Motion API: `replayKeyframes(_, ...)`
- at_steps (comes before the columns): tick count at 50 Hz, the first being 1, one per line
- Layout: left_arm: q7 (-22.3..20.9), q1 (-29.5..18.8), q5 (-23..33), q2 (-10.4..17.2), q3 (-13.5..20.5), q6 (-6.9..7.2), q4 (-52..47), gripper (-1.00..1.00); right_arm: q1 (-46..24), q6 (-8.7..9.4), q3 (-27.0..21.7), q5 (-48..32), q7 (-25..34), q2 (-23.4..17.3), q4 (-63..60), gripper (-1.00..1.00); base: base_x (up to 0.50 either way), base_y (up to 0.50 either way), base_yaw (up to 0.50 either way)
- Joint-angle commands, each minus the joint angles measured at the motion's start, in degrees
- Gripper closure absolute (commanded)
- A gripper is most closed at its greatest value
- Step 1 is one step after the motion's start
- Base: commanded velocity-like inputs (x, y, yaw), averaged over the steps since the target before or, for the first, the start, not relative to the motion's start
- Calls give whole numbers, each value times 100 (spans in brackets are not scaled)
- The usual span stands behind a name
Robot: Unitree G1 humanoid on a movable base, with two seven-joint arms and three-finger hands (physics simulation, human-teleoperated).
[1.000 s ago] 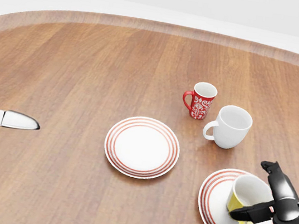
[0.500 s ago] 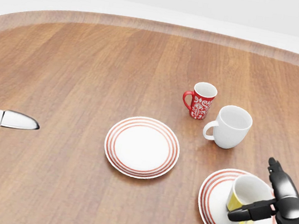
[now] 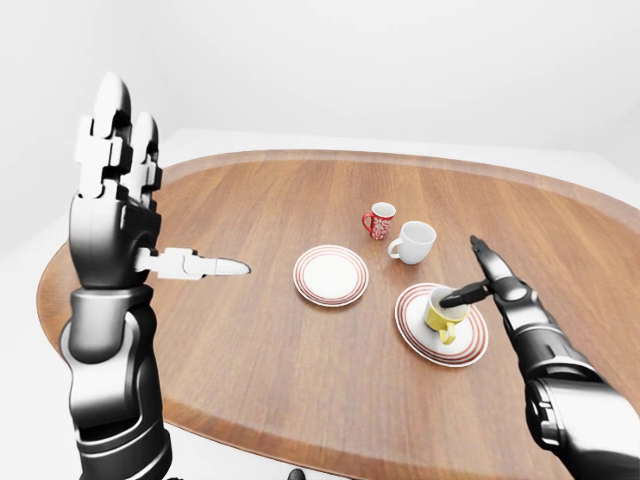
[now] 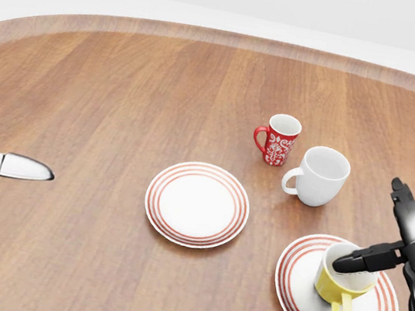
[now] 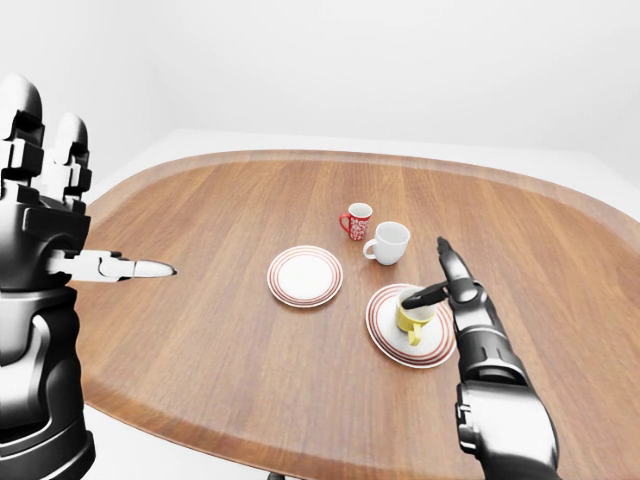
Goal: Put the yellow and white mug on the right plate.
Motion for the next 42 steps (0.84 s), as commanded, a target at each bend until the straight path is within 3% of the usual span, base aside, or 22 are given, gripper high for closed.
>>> replayKeyframes(1,3,-20,-27,-2,5,0,-140,-100,341,506,-127,-85,404,-2,-1636,-100,0,0,0)
replayKeyframes(12,15,-2,-114,-55,-57,0,-637,-100,1184,506,-426,-463,1454,334,-4922,-100,0,0,0)
replayKeyframes(22,-29,28,-107,-136,-108,0,-901,-100,1346,506,-627,-387,2514,545,-7487,-100,0,0,0)
replayKeyframes(30,-8,-13,-192,-139,-80,0,-1073,-100,1139,506,-619,-455,3350,473,-9389,-100,0,0,0)
replayKeyframes(42,0,6,-204,-157,-117,0,-1170,-100,560,506,-440,-593,3435,222,-10885,-100,0,0,0)
